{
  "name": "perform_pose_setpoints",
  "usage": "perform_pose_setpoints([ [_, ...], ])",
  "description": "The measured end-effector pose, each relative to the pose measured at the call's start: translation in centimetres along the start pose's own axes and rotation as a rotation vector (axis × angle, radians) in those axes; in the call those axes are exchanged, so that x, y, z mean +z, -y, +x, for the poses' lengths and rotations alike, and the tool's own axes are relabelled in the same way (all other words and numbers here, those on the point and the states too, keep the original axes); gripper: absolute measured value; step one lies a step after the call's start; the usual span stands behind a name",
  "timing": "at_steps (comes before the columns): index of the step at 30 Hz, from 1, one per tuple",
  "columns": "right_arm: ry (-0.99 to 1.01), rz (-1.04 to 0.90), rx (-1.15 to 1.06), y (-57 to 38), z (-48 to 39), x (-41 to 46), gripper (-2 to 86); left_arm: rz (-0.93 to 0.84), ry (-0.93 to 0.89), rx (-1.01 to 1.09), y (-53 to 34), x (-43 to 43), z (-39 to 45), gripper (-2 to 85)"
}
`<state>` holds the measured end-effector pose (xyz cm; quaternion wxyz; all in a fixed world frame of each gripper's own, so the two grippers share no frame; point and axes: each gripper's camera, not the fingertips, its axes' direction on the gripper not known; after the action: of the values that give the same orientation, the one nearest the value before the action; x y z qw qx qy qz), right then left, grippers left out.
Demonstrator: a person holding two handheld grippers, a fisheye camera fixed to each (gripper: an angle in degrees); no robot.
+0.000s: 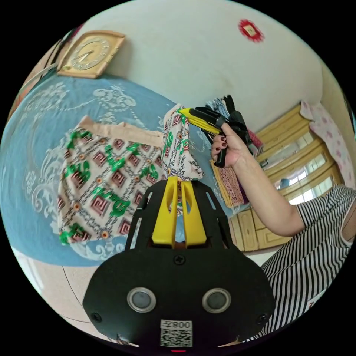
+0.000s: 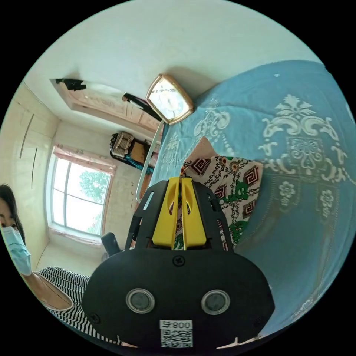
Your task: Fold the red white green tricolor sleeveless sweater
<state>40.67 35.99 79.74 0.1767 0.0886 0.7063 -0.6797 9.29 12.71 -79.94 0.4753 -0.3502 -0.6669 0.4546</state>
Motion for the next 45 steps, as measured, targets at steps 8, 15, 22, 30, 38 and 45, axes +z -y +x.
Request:
perform_pose_setpoints([
  [8,-0.061,-0.198,-0.069,2.4,-7.8,14.4,0.3,0.107,-0.053,-0.293,-5.1,-6.8,-11.1,0.8],
  [15,-0.131,-0.313,-0.106,3.5,-12.1,22.9,0.5,0.185,-0.171,-0.513,-9.3,-9.9,-18.6,1.1],
  [22,-0.189,-0.422,-0.120,4.0,-14.5,29.9,0.6,0.197,-0.175,-0.606,-12.0,-12.3,-22.7,1.6],
  [30,-0.176,-0.467,-0.145,3.9,-17.3,34.0,0.6,0.231,-0.202,-0.654,-14.4,-14.6,-24.3,1.4],
  [38,-0.077,-0.406,-0.194,3.3,-20.2,33.1,0.2,0.261,-0.119,-0.650,-16.3,-17.6,-22.9,0.3],
  [45,-0.276,-0.409,-0.361,-4.0,-21.6,29.5,0.1,0.190,0.001,-0.429,-13.6,-17.7,-19.4,0.2],
])
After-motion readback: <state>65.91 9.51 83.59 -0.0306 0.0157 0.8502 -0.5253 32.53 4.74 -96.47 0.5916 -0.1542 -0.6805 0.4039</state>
